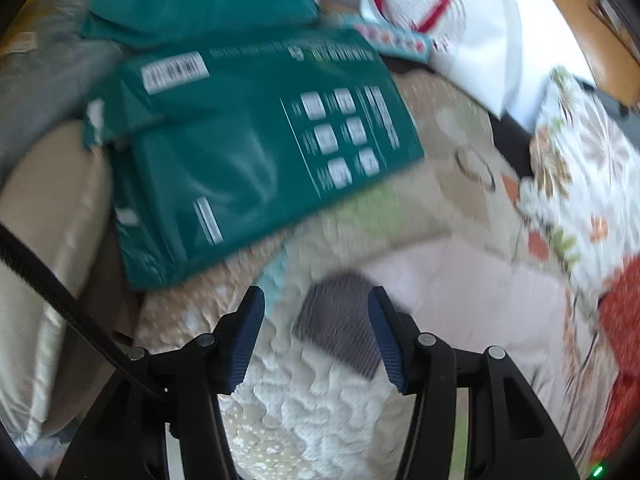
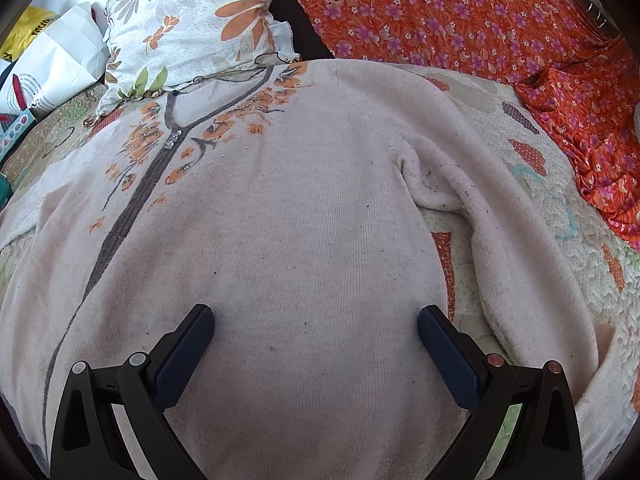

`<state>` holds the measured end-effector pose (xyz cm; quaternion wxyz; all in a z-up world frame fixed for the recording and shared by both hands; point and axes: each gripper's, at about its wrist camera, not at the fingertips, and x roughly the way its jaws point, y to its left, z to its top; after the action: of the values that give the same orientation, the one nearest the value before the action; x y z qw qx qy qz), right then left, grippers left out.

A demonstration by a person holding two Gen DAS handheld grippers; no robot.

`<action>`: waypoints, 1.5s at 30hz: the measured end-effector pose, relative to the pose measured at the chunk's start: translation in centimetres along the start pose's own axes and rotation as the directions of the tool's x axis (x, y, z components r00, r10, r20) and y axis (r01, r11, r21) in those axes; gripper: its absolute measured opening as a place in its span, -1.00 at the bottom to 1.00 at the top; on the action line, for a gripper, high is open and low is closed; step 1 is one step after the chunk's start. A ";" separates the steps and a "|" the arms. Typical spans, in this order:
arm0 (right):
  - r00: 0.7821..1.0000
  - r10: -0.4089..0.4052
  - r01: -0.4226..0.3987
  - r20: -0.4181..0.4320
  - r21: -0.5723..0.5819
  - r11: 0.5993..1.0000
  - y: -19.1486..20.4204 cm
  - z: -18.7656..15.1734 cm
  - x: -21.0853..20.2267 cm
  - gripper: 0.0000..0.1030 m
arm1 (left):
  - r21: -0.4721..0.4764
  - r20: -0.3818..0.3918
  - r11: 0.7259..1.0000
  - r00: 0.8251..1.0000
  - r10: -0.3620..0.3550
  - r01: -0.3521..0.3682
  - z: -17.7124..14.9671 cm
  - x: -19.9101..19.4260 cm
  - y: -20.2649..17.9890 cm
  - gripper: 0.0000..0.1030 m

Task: Fold small clothes
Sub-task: 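Carry the sleeve across the cardigan body with the left gripper and release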

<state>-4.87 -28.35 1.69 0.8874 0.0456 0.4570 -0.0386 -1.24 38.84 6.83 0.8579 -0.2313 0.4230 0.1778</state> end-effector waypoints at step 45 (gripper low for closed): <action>0.966 0.253 -0.251 0.057 0.450 0.857 -10.1 1.8 -2.3 0.65 | 0.463 -0.620 0.412 0.619 -0.481 0.784 -19.8 -10.9 -43.2 0.19</action>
<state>-5.82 -38.53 4.14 0.8487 0.3106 0.4273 -0.0276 1.34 -9.01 15.73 0.7722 -0.0633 0.4945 -0.3940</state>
